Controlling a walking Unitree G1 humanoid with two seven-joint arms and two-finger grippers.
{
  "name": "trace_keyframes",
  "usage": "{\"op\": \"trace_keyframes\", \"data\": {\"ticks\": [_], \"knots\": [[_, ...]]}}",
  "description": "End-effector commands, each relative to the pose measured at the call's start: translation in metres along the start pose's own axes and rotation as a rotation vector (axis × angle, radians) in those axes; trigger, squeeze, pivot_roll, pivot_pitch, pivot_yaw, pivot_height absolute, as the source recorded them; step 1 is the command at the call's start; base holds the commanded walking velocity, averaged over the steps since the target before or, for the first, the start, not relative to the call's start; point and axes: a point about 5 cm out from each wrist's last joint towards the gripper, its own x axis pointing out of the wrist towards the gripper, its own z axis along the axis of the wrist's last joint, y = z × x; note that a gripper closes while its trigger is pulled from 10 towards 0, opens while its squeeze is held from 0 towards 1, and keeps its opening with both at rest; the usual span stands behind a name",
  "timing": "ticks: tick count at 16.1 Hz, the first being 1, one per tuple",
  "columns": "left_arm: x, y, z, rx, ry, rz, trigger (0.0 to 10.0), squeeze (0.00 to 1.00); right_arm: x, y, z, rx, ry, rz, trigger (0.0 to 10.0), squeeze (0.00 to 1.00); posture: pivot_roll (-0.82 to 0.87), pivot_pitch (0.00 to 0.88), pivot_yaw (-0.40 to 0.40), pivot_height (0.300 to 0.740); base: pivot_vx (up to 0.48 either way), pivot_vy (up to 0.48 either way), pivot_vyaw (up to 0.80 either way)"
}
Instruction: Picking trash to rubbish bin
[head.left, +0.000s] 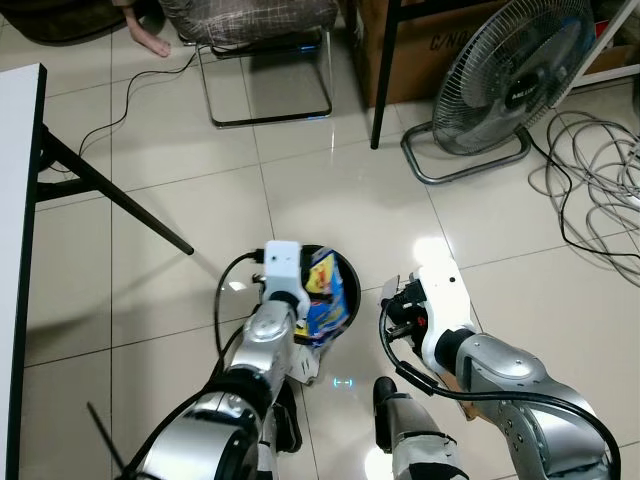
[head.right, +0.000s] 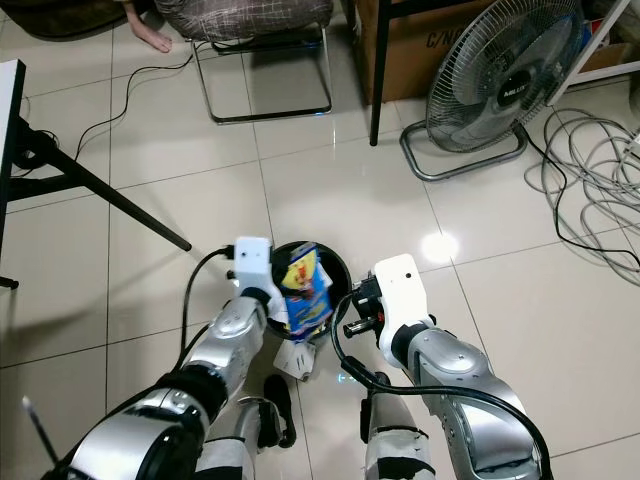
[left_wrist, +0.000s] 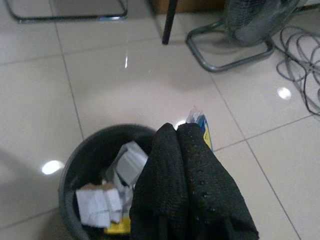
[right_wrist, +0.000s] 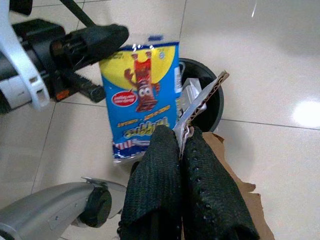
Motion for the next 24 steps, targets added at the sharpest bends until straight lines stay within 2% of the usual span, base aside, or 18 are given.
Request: {"op": "trace_keyframes", "data": {"ticks": [1, 5, 6, 7, 20, 23, 24], "knots": [[-0.001, 0.001, -0.003, -0.001, 0.014, 0.009, 0.0, 0.0, -0.004, 0.004, 0.002, 0.002, -0.016, 0.021, 10.0, 0.0, -0.36, 0.398, 0.094, 0.74, 0.0, 0.0, 0.0], [0.003, 0.001, 0.005, -0.014, -0.006, 0.007, 0.0, 0.0, -0.005, 0.003, 0.003, -0.003, -0.02, 0.018, 10.0, 0.0, -0.36, 0.402, 0.093, 0.74, 0.0, 0.0, 0.0], [0.003, 0.001, 0.005, -0.015, -0.005, 0.006, 0.0, 0.13, -0.005, 0.003, 0.003, -0.003, -0.02, 0.019, 10.0, 0.0, -0.37, 0.404, 0.093, 0.74, 0.0, 0.0, 0.0], [0.003, 0.0, 0.004, -0.018, 0.0, 0.002, 10.0, 1.0, -0.005, 0.003, 0.003, -0.004, -0.019, 0.021, 10.0, 0.0, -0.37, 0.404, 0.093, 0.74, 0.0, 0.0, 0.0], [0.002, 0.003, 0.002, -0.023, 0.008, 0.013, 10.0, 1.0, -0.004, 0.004, 0.003, -0.011, -0.02, 0.027, 10.0, 0.0, -0.36, 0.396, 0.097, 0.74, 0.0, 0.0, 0.0], [0.001, 0.007, 0.003, -0.019, -0.012, 0.012, 10.0, 1.0, -0.002, 0.003, 0.002, -0.013, -0.021, 0.032, 10.0, 0.0, -0.34, 0.386, 0.096, 0.74, 0.0, 0.0, 0.0], [-0.001, 0.015, 0.005, 0.002, -0.028, 0.019, 10.0, 1.0, 0.001, 0.002, 0.002, -0.014, -0.023, 0.033, 10.0, 0.0, -0.32, 0.378, 0.099, 0.74, 0.0, 0.0, 0.0]]}}
